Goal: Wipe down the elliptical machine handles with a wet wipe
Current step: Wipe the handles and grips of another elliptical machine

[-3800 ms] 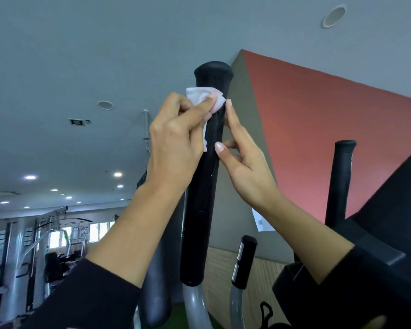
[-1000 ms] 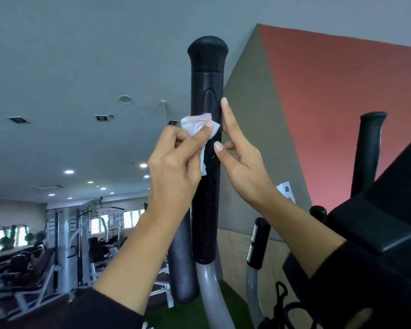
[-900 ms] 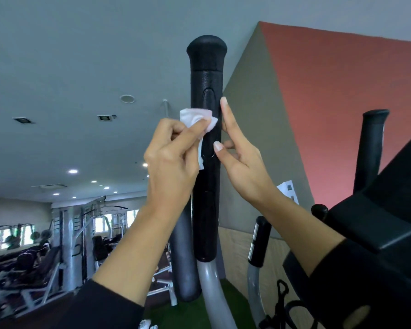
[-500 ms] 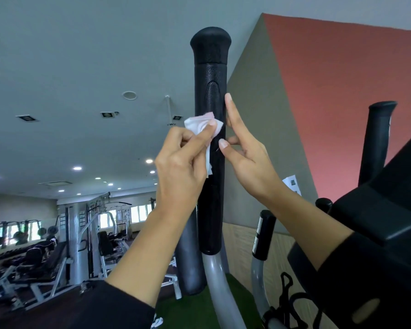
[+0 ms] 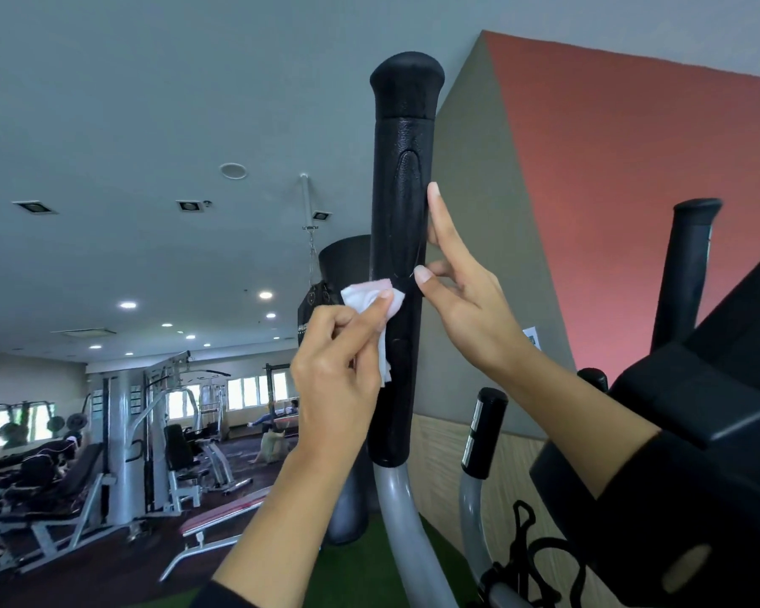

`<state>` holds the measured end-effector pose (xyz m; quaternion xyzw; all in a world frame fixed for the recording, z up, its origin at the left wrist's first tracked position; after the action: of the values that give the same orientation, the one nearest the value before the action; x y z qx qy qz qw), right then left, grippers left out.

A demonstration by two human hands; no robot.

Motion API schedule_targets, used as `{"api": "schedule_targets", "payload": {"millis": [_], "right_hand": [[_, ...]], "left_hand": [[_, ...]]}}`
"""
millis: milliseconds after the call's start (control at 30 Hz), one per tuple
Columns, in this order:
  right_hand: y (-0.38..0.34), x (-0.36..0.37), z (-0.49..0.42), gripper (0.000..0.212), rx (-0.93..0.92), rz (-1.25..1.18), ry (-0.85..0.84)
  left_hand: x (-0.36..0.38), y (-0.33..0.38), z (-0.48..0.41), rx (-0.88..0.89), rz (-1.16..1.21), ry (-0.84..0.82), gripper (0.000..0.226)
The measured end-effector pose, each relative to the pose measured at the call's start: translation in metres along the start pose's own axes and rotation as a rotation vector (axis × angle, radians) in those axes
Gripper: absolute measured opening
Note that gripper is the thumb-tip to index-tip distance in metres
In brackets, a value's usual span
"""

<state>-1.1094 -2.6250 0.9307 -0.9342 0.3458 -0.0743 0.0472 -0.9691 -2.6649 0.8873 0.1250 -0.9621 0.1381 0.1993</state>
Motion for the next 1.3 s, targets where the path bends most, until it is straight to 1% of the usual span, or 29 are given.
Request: {"api": "schedule_targets", "payload": {"millis": [100, 200, 333, 400, 467, 533, 633, 733, 900, 967, 1067, 1133, 1200, 1300], "right_hand": [[0.002, 0.0, 0.0, 0.074, 0.001, -0.002, 0.004], [0.002, 0.001, 0.0, 0.074, -0.018, -0.001, 0.003], [0.002, 0.0, 0.003, 0.074, -0.015, 0.056, 0.006], [0.002, 0.002, 0.006, 0.075, -0.004, 0.065, -0.014], [0.002, 0.003, 0.007, 0.076, 0.002, 0.07, -0.033], [0.004, 0.004, 0.008, 0.075, 0.005, 0.054, -0.042], [0.009, 0.003, 0.009, 0.074, 0.028, 0.038, -0.047], [0.012, 0.001, 0.009, 0.073, 0.045, 0.036, -0.042], [0.009, 0.003, 0.01, 0.073, 0.05, 0.026, -0.034], [0.008, 0.003, 0.011, 0.073, 0.035, 0.032, -0.03], [0.004, 0.005, 0.014, 0.076, -0.009, 0.035, -0.025], [0.004, 0.007, 0.016, 0.078, -0.031, 0.051, -0.023], [0.005, 0.008, 0.017, 0.078, -0.046, 0.065, -0.018], [0.004, 0.009, 0.019, 0.076, -0.05, 0.116, 0.005]], "left_hand": [[-0.002, -0.005, -0.014, -0.083, 0.021, 0.102, 0.03], [0.01, -0.007, -0.014, -0.091, 0.043, 0.076, 0.031], [0.008, -0.009, 0.02, -0.092, 0.082, 0.033, 0.037], [0.003, -0.011, 0.038, -0.125, 0.094, 0.014, 0.039], [-0.001, -0.013, 0.044, -0.175, 0.103, 0.032, 0.038], [-0.002, -0.013, 0.037, -0.213, 0.102, 0.086, 0.034], [0.007, -0.005, 0.019, -0.169, 0.11, 0.134, 0.031], [0.014, -0.003, 0.024, -0.134, 0.122, 0.088, 0.033], [0.004, -0.01, 0.062, -0.146, 0.09, -0.02, 0.036], [-0.004, -0.013, 0.059, -0.197, 0.098, 0.021, 0.037], [-0.007, -0.017, 0.032, -0.256, 0.126, 0.115, 0.036], [0.0, -0.02, 0.011, -0.256, 0.125, 0.114, 0.031], [0.009, -0.022, 0.002, -0.266, 0.156, 0.065, 0.03], [0.009, -0.026, 0.018, -0.286, 0.226, -0.026, 0.032]]}}
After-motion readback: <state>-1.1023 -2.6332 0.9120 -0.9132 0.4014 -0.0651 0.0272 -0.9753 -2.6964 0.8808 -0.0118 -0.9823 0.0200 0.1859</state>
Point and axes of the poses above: each hand's wrist, its own z-axis away from the middle knuckle, its own x-axis out of the palm, y = z × x, the point moved 8 cm from there along -z, towards the middle knuckle, and after that the axes turned 12 degrees about y, right-handed, at the moved point
